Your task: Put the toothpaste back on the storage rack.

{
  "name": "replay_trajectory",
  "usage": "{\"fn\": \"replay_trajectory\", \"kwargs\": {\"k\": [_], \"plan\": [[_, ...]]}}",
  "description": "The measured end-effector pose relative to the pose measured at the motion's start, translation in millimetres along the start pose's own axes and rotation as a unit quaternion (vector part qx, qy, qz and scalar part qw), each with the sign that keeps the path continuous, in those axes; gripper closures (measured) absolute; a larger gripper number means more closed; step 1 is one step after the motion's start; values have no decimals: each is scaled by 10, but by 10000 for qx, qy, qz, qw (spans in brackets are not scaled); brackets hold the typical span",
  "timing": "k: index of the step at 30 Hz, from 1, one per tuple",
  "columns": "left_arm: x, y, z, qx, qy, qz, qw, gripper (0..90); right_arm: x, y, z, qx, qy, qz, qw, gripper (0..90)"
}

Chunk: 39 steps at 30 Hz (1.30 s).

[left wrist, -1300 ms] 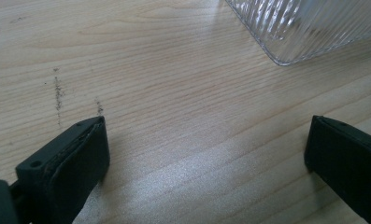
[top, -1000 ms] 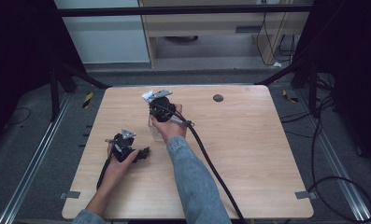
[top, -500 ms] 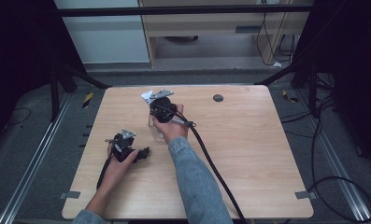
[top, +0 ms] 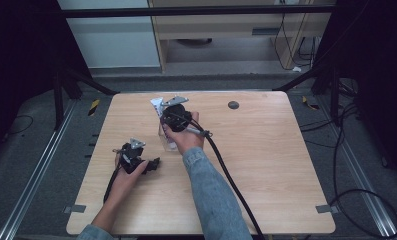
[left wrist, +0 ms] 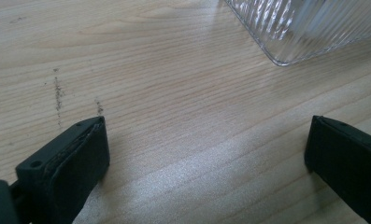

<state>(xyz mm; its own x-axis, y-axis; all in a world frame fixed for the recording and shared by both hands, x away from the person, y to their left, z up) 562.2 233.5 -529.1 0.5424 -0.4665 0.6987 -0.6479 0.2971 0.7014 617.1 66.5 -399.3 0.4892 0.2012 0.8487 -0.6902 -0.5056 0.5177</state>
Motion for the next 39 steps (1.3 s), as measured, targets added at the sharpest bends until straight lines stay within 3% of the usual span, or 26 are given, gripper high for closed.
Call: {"fn": "replay_trajectory", "kwargs": {"k": [16,23,29,34,39], "plan": [[7,-6,6,59,64,-1,10000,0,69,277,134,78,56,-124,9999,765],[37,-33,13,95,79,-18,9999,0,99,352,239,227,-37,-122,9997,757],[28,-23,26,94,92,-17,9999,0,96,354,352,309,-233,-310,9988,744],[31,-22,40,136,133,-29,9998,0,79,419,410,363,-139,-404,9984,735],[31,-22,41,140,127,-32,9998,0,79,554,502,316,-76,-314,9990,693]]}}
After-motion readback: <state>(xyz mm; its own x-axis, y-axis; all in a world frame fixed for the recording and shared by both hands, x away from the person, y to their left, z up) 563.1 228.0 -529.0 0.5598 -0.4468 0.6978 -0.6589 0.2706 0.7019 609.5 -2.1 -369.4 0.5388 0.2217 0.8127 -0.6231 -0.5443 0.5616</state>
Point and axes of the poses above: each handheld gripper's, and its own axes: y roughly backward along the jaws, x roughly out of its top, z roughly to its right, the point moved 3 cm from there along -y, roughly forward along the jaws, and after that the axes turned 10 degrees about -y, right-handed, at the moved point
